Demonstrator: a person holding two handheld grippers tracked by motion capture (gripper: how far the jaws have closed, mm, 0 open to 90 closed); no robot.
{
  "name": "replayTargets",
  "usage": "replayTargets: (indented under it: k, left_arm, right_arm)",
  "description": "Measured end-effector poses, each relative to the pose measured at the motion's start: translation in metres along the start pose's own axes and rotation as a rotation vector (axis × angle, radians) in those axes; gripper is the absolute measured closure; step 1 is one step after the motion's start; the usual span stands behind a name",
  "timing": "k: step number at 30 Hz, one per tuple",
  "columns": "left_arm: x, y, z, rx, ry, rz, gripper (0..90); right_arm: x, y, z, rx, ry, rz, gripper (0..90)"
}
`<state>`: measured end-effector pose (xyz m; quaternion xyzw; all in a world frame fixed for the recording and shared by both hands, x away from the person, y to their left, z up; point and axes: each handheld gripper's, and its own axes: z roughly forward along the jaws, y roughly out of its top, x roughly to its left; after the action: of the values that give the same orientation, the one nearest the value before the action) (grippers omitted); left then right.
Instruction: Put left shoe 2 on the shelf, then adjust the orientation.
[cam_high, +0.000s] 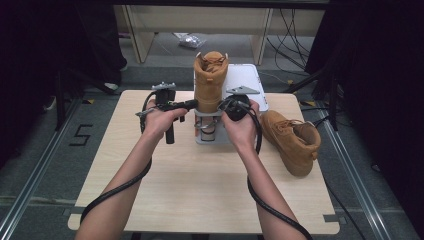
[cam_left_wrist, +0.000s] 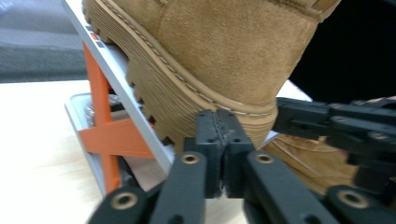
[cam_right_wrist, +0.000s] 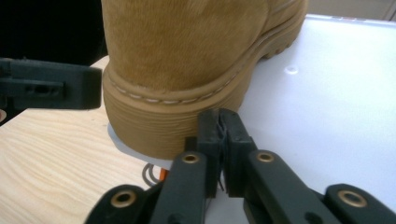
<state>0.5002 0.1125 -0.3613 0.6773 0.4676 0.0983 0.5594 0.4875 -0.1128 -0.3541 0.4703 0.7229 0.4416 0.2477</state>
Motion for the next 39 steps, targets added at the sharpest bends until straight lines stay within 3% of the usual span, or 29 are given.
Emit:
replayTargets:
  k: [3, 4, 6, 8, 11, 14, 20, 23, 25, 28, 30, 32, 34, 39]
  left_arm:
    - [0.002, -0.003, -0.015, -0.046, 0.015, 0.029, 79.5]
    - [0.004, -0.004, -0.021, -0.058, 0.019, 0.032, 74.6]
    - [0.008, -0.007, -0.035, -0.082, 0.021, 0.047, 72.7]
    - [0.011, -0.012, -0.048, -0.097, 0.03, 0.05, 67.4]
    - [0.02, -0.022, -0.062, -0.119, 0.052, 0.052, 62.6]
    - [0.028, -0.032, -0.067, -0.114, 0.074, 0.051, 53.8]
    - [0.039, -0.051, -0.073, -0.098, 0.092, 0.038, 48.5]
    - [0.042, -0.061, -0.077, -0.097, 0.115, 0.039, 47.4]
    - [0.044, -0.07, -0.08, -0.087, 0.124, 0.053, 46.7]
    - [0.047, -0.084, -0.086, -0.084, 0.128, 0.063, 46.2]
    - [0.048, -0.094, -0.09, -0.082, 0.137, 0.059, 45.9]
    - [0.051, -0.103, -0.094, -0.082, 0.152, 0.063, 45.7]
    - [0.053, -0.112, -0.099, -0.086, 0.163, 0.054, 45.6]
    - [0.056, -0.127, -0.107, -0.09, 0.179, 0.042, 45.3]
  right_arm:
    - [-0.002, 0.003, -0.011, -0.021, -0.013, -0.001, 84.2]
    - [-0.007, 0.003, -0.019, -0.022, -0.031, -0.001, 77.3]
    - [-0.01, 0.003, -0.021, -0.027, -0.029, 0.0, 74.0]
    - [-0.026, -0.002, -0.033, -0.006, -0.051, 0.005, 71.3]
    - [-0.036, -0.006, -0.039, -0.002, -0.066, 0.004, 68.4]
    - [-0.055, -0.014, -0.053, -0.002, -0.093, 0.043, 63.5]
    - [-0.076, -0.023, -0.071, 0.032, -0.116, 0.05, 57.9]
    - [-0.08, -0.023, -0.075, 0.051, -0.122, 0.084, 56.4]
    - [-0.088, -0.023, -0.079, 0.058, -0.132, 0.06, 55.4]
    - [-0.093, -0.023, -0.083, 0.076, -0.146, 0.077, 54.2]
    - [-0.102, -0.025, -0.085, 0.082, -0.146, 0.057, 53.2]
    - [-0.105, -0.025, -0.087, 0.099, -0.159, 0.083, 52.5]
    - [-0.113, -0.026, -0.088, 0.121, -0.168, 0.072, 51.7]
    - [-0.127, -0.032, -0.096, 0.147, -0.189, 0.103, 50.8]
